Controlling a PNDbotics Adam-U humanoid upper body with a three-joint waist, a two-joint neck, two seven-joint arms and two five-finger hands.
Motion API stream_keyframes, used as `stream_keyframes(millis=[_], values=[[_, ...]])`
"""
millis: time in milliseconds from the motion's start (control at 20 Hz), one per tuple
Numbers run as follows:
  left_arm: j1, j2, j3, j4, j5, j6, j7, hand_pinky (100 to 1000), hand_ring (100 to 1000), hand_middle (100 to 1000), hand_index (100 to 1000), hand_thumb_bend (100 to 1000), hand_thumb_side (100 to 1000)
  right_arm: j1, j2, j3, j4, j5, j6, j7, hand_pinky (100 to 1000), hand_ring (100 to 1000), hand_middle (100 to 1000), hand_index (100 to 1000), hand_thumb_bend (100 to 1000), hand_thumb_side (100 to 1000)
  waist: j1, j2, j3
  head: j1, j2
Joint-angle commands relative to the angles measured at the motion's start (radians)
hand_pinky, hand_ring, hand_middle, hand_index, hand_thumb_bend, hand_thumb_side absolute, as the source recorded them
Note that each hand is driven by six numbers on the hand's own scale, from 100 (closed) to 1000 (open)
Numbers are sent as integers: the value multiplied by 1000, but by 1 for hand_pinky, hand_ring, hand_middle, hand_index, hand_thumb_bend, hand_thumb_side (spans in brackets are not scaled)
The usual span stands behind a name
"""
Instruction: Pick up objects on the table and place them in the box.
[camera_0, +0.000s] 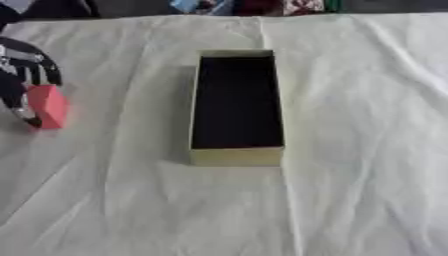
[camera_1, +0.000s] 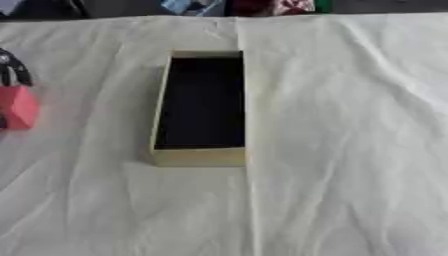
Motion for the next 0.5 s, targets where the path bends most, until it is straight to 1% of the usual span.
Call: stream_keyframes(millis=[50, 150, 250, 350, 500], values=[[-8, 25, 6, 1, -5, -7, -1, 702, 732, 760, 807, 735, 100, -6, -20, -14, -14, 5, -3, -3, 875, 831, 830, 837, 100, 516, 1, -18, -1, 5, -10], [-5, 24, 3, 6, -3, -12, -1, 696, 735, 762, 811, 705, 100, -6, -20, -15, -14, 5, -4, -4, 875, 831, 830, 837, 100, 516, 0, -17, -2, 6, -11], [-2, 23, 3, 9, 1, -14, -1, 685, 727, 760, 816, 653, 100, -6, -19, -16, -14, 5, -5, -5, 874, 831, 830, 835, 100, 515, -1, -17, -2, 6, -12], [-1, 23, 4, 7, 7, -9, -1, 676, 715, 752, 819, 638, 100, -6, -19, -17, -14, 5, -6, -6, 874, 831, 831, 835, 100, 514, -2, -17, -1, 7, -13], [0, 23, 8, -1, 14, 8, -1, 659, 691, 730, 813, 583, 100, -5, -17, -17, -14, 9, -6, -8, 874, 832, 831, 835, 100, 514, -4, -17, 0, 7, -13]])
